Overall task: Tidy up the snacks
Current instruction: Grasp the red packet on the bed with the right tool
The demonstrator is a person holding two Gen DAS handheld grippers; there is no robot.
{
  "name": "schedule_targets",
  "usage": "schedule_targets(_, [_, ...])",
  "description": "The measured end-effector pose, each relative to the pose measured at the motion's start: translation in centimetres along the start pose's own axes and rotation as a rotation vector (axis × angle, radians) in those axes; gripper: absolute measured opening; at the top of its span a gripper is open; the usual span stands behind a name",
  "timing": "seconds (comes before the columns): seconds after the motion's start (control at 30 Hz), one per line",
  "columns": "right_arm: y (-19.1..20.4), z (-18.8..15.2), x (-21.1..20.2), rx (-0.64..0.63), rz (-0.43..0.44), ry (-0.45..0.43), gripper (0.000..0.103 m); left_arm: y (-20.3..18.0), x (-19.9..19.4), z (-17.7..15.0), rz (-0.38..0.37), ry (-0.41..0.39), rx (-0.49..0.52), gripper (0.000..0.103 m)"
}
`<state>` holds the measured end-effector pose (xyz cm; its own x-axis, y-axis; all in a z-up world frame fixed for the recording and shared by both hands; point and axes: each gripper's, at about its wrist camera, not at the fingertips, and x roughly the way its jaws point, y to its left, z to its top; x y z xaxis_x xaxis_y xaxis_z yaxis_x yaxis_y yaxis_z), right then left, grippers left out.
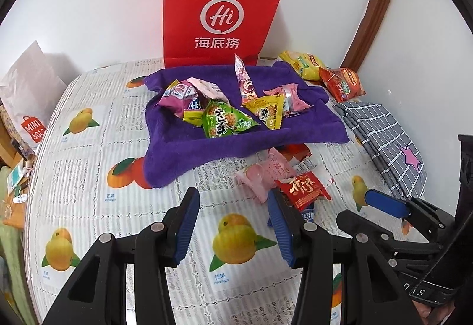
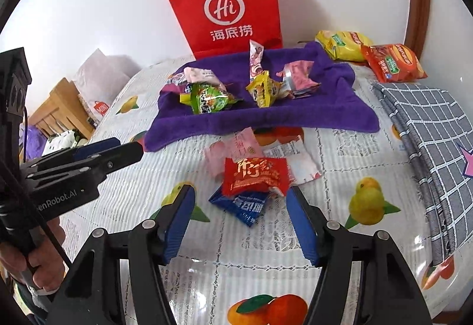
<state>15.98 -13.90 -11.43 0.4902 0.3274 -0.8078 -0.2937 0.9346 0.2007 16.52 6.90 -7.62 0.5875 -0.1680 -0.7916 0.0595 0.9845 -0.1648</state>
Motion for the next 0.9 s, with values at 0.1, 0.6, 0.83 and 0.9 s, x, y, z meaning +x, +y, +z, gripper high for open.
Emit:
schedule_targets(0.1, [-0.2, -0.2, 0.4, 0.002, -0.012, 0.005, 0.064, 1.2, 0.0, 0.1, 0.010, 0.005, -0.035, 0.046])
schedule_targets(0.6, [-0.4, 0.4, 5.2, -0.001, -0.038, 0.034, 0.065, 3.3, 1.8, 0.2, -0.001, 0.043, -0.093, 0.046])
schedule_targets(0.83, [-0.7, 1.0, 8.9, -0.006, -0.081, 0.098, 0.065, 3.6, 3.2, 0.0, 0.002, 0.063, -0.105, 0.046])
schedule_targets(0.9, [-0.6, 0.9, 9.5, -0.006, -0.074, 0.100, 0.065, 3.9, 3.6, -0.1, -0.002, 0.070, -0.110, 0.046])
